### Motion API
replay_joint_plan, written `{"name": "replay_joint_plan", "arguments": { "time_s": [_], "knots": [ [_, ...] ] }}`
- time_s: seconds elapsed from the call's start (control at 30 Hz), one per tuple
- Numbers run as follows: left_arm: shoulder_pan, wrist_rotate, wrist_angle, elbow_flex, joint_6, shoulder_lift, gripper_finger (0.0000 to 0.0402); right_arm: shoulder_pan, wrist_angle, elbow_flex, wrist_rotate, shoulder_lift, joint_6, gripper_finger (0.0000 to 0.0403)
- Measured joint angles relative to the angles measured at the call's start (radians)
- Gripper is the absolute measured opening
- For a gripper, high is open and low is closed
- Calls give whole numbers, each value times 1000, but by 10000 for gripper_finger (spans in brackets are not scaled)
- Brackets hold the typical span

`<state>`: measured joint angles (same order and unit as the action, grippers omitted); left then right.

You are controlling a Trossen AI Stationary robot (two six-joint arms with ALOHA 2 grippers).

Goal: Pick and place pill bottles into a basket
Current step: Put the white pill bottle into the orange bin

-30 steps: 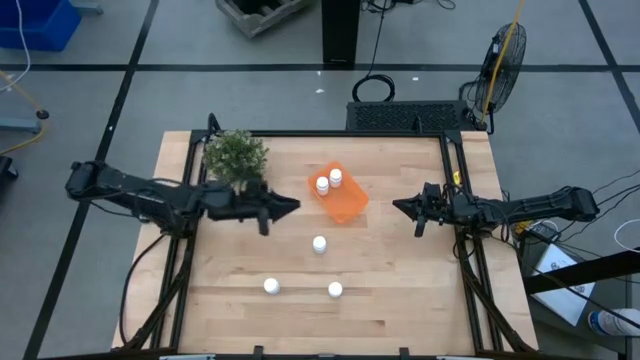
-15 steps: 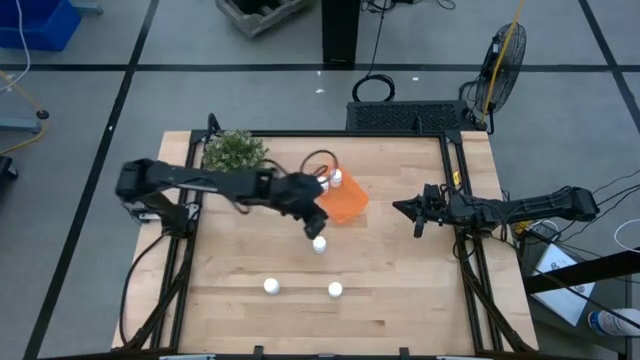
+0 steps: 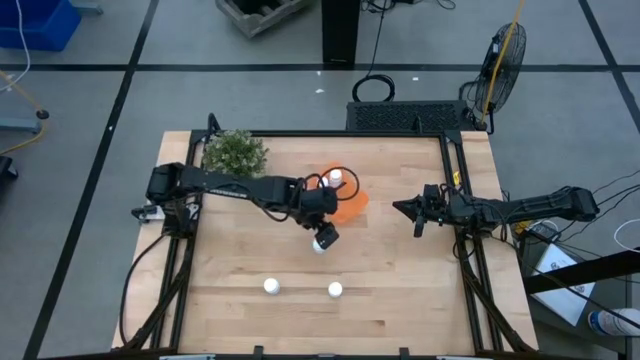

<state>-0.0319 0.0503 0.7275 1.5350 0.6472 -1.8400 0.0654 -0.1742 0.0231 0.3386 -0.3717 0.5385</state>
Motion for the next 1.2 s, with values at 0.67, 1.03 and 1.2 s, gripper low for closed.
{"name": "replay_joint_plan", "arguments": {
  "time_s": [0.67, 1.03, 1.2],
  "knots": [
    [-59, 8, 75, -7, -23, -78, 300, 0, 16, 0, 0, 0, 1, 0],
    [-61, 35, 84, -9, -16, -158, 313, 0, 30, 0, 0, 0, 34, 0],
    [-60, 31, 74, -9, -10, -158, 296, 0, 30, 0, 0, 0, 34, 0]
  ]
}}
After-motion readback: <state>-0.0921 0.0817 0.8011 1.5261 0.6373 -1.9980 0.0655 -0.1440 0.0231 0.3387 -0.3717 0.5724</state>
